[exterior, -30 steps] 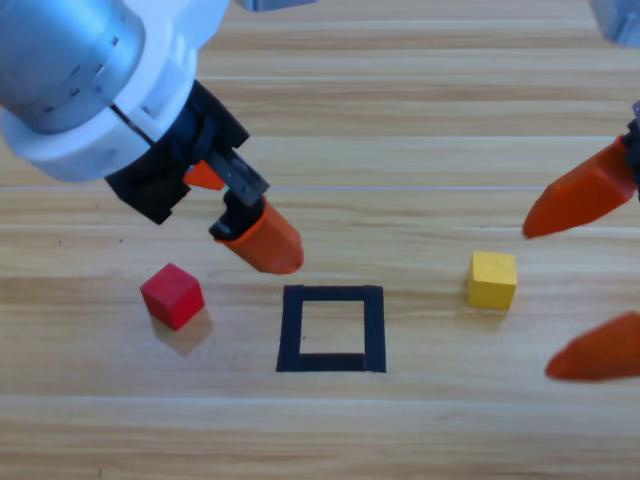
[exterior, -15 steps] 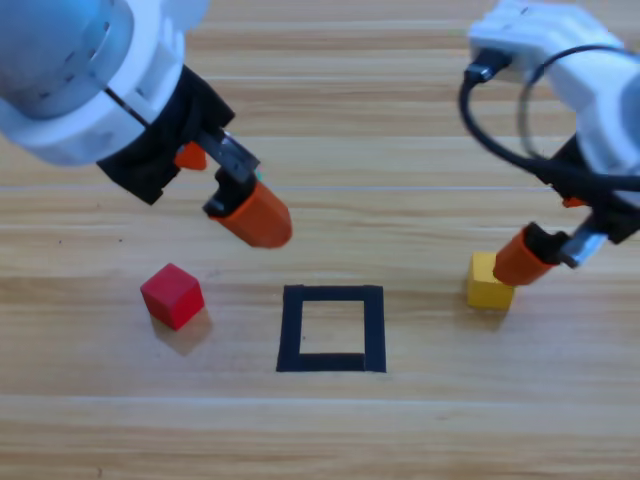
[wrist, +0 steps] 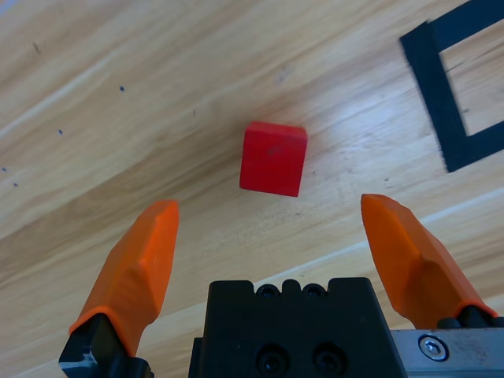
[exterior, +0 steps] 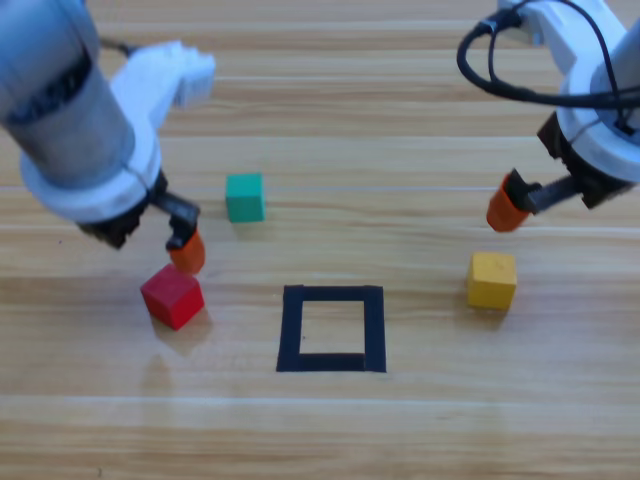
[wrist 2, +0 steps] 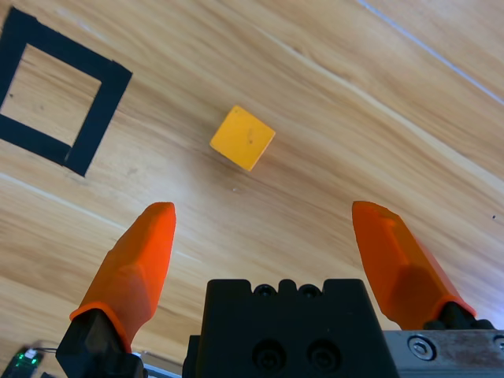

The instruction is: Stack the blocks in the rectangular block: red at the bottom, yellow in the middle, green on top

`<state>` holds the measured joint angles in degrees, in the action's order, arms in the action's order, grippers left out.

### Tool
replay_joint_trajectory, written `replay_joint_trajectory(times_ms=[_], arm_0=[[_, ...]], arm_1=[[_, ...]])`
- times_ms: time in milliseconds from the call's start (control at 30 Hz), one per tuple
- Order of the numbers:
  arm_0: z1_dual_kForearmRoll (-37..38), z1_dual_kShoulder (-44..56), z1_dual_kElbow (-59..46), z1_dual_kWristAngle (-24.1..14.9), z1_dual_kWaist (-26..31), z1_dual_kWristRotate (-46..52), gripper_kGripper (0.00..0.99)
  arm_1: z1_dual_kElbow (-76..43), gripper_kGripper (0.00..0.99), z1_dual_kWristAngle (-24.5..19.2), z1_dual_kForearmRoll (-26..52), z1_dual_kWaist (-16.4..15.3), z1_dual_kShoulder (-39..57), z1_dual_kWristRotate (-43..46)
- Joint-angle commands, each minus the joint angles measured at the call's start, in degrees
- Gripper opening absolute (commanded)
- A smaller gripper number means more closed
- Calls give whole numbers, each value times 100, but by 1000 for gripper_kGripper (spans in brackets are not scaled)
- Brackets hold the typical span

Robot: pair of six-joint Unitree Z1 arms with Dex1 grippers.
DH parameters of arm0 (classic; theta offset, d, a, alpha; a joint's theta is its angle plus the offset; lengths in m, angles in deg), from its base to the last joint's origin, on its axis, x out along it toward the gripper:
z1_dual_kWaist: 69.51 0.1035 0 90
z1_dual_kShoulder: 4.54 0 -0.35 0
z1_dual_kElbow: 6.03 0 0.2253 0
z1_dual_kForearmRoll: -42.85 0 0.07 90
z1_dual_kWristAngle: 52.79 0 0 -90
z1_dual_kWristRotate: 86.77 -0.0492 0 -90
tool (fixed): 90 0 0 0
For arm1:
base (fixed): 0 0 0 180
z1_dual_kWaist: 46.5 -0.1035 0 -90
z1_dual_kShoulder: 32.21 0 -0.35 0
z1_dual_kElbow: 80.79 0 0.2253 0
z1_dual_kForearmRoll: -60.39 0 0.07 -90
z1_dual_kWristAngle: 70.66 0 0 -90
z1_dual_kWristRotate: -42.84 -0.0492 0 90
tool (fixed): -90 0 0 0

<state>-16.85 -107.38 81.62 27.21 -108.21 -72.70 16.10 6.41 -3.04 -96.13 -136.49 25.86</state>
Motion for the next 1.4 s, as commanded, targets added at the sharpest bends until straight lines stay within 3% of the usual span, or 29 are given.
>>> replay_joint_trajectory(times_ms=[33,167,333,433,567,800,933,1300,1400], arm_0=[[647,-422,-594,-134,100,104,990],[937,-677,-717,-169,82,60,990],[1033,-932,-691,-72,65,-203,990],[1033,-1019,-620,271,74,-414,990],[980,-1028,-506,332,109,-529,990],[884,-1222,-339,359,206,-608,990],[884,-1310,-313,359,302,-660,990],[928,-1468,-348,403,390,-713,933],[954,-1468,-374,455,408,-731,818]], arm_1=[[416,990,-34,-264,147,-470,-315],[1102,990,-60,-853,147,-875,-1185],[1761,990,256,-1397,305,-1525,-1792],[1788,982,555,-1415,393,-1745,-1994],[1779,977,678,-1433,498,-1991,-2082],[1717,976,1320,-1433,982,-2457,-2064],[1752,971,1320,-1433,1149,-2606,-2090],[1858,968,1188,-1433,1114,-2782,-2029],[1928,966,1188,-1424,1096,-2914,-1932]])
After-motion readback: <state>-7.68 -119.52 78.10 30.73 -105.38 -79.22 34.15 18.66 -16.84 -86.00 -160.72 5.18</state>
